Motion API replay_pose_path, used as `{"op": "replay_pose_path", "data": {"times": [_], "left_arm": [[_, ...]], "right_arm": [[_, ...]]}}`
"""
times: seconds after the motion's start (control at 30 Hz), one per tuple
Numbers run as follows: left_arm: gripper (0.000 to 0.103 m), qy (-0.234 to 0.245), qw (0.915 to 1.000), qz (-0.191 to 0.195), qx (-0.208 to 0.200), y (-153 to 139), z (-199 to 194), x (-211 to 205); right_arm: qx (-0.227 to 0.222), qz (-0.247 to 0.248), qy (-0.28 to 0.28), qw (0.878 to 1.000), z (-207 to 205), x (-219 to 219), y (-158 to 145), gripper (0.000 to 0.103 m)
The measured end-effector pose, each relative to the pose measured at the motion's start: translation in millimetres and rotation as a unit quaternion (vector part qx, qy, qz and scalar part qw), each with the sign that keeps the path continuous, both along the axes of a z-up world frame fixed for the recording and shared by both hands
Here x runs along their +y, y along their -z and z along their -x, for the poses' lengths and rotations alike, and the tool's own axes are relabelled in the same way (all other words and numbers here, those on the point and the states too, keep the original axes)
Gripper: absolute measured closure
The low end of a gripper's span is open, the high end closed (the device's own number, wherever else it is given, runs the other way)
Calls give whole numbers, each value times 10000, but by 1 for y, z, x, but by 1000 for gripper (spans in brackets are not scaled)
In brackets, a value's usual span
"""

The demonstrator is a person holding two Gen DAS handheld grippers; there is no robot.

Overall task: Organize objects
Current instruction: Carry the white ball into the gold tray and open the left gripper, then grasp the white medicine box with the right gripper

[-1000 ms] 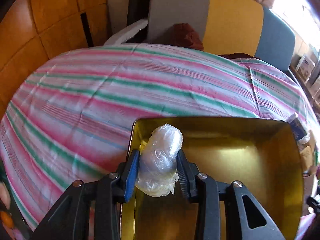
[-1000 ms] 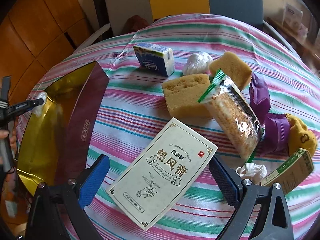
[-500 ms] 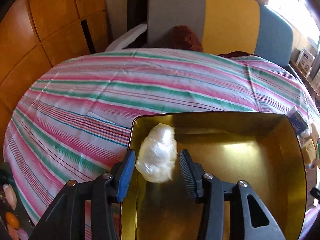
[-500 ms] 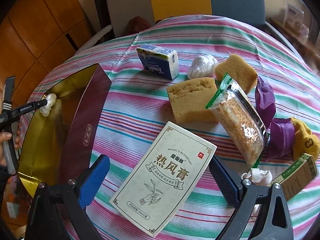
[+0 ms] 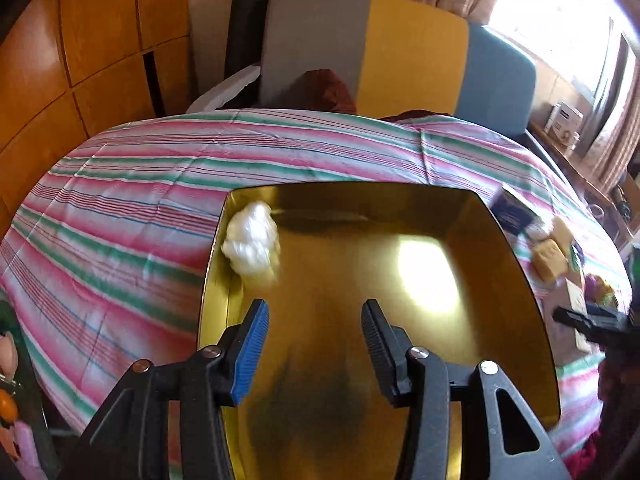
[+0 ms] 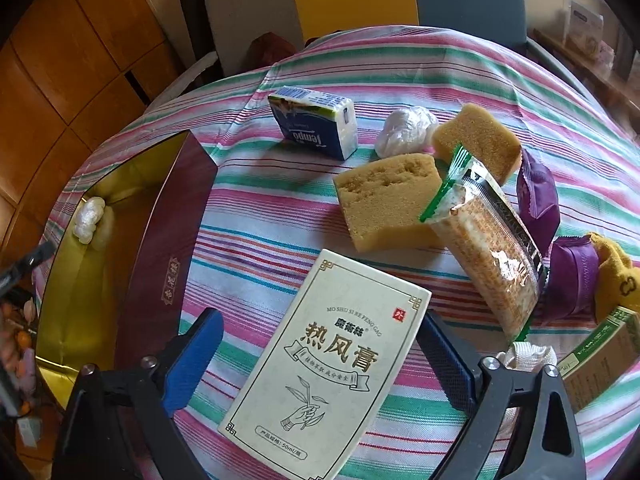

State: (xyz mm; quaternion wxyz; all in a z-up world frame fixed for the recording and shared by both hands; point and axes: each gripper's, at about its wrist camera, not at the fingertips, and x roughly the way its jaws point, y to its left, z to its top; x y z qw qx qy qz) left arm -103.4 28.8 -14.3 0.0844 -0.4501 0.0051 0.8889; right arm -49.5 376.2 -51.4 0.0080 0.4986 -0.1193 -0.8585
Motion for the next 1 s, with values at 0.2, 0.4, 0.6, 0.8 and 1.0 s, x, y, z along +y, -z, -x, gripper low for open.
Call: {"op": "replay_pose_path", "data": {"times": [0.2, 0.4, 0.6, 0.8, 1.0], "left_arm": [[54, -31, 9994, 280, 190, -7, -26, -2], [54, -246, 9960, 634, 572, -18, -51, -9], [54, -314, 9946, 710, 685, -20, -63, -16], [54, -331, 9943, 679, 751, -21, -72, -21], [54, -320, 9948, 620, 746, -20, -80, -25]], "right_arm": [[-186, -133, 156, 9996, -1, 4, 3, 32], [-500, -685, 4, 9964, -2, -7, 14, 50], [-446, -761, -77, 9961, -2, -9, 14, 51], [-325, -935, -114, 9950, -5, -14, 14, 51], [-212, -1023, -61, 9945, -7, -15, 16, 51]]}}
